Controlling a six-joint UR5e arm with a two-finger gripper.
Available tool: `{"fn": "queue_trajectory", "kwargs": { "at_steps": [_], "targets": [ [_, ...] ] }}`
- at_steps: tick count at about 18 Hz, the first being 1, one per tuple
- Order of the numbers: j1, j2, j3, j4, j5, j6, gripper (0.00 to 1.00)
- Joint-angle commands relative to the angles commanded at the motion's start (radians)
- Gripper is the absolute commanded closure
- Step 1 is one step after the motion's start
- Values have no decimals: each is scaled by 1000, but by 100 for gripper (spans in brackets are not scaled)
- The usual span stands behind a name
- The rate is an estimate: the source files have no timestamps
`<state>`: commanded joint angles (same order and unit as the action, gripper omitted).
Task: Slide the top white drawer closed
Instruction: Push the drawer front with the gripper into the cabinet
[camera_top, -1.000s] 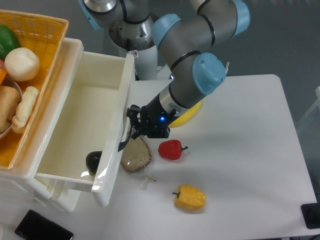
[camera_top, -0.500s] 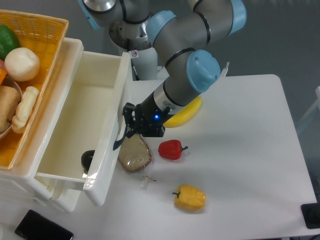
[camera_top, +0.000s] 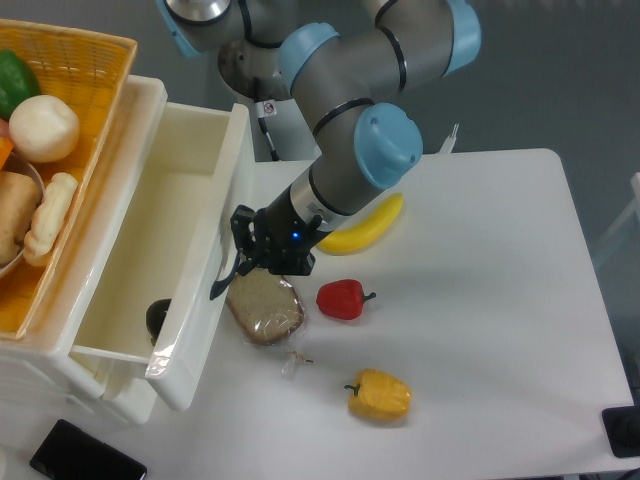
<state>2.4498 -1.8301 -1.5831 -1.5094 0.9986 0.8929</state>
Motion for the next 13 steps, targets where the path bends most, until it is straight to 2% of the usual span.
{"fn": "queue_trajectory", "kwargs": {
  "at_steps": [13],
  "targets": [
    [-81, 17, -6, 8, 5, -57, 100]
  ]
}}
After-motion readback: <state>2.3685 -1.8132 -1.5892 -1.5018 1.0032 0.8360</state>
